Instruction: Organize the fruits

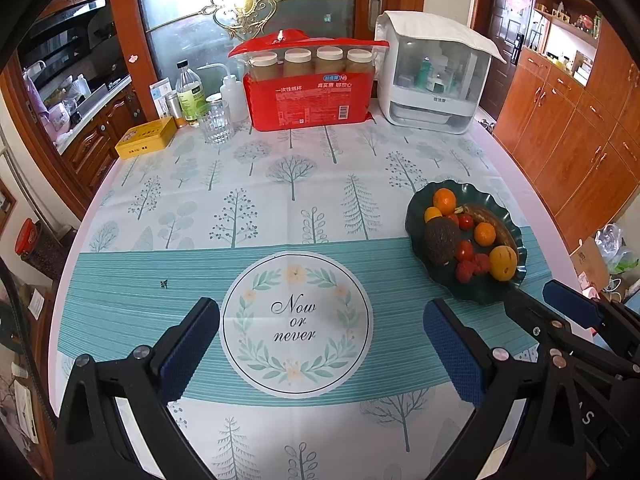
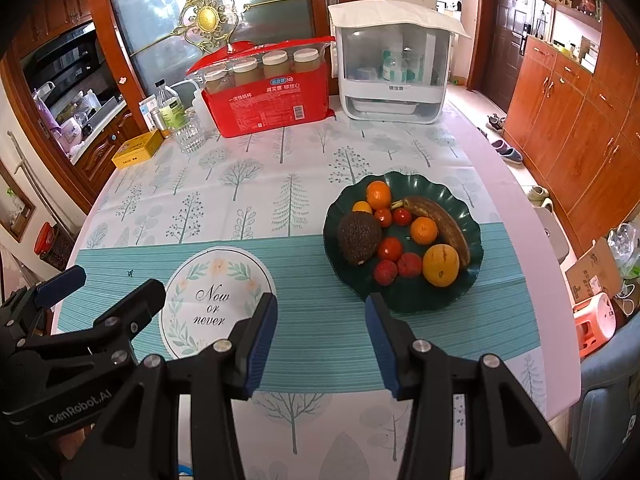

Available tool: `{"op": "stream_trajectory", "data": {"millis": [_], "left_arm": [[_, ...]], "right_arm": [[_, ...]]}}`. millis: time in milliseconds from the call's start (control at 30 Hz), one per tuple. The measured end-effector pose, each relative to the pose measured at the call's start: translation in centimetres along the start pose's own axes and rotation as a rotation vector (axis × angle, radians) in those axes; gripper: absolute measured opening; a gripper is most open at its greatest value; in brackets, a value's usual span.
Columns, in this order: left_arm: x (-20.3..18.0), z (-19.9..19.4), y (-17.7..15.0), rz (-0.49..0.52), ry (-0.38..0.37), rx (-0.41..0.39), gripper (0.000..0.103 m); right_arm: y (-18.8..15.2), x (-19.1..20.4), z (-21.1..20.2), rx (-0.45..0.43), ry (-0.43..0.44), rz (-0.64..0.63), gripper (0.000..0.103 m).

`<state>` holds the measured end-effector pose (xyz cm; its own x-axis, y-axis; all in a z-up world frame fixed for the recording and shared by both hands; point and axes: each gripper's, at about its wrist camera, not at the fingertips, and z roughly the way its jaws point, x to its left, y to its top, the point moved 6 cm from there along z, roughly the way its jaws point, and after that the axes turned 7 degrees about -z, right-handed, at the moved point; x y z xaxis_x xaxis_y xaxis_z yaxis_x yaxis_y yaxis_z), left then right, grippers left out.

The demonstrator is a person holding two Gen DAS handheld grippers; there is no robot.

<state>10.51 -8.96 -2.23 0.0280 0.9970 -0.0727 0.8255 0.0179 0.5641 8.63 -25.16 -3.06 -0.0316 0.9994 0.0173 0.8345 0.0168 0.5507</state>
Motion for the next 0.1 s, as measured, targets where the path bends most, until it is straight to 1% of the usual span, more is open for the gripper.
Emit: {"op": "stream_trajectory", "data": {"millis": [100], "left_arm": [[-0.06, 0.05, -0.38, -0.001, -0.003, 0.004, 0.101]], "right_arm": [[-0.08, -0.02, 0.04, 0.001, 0.000, 0.000, 0.046]]}}
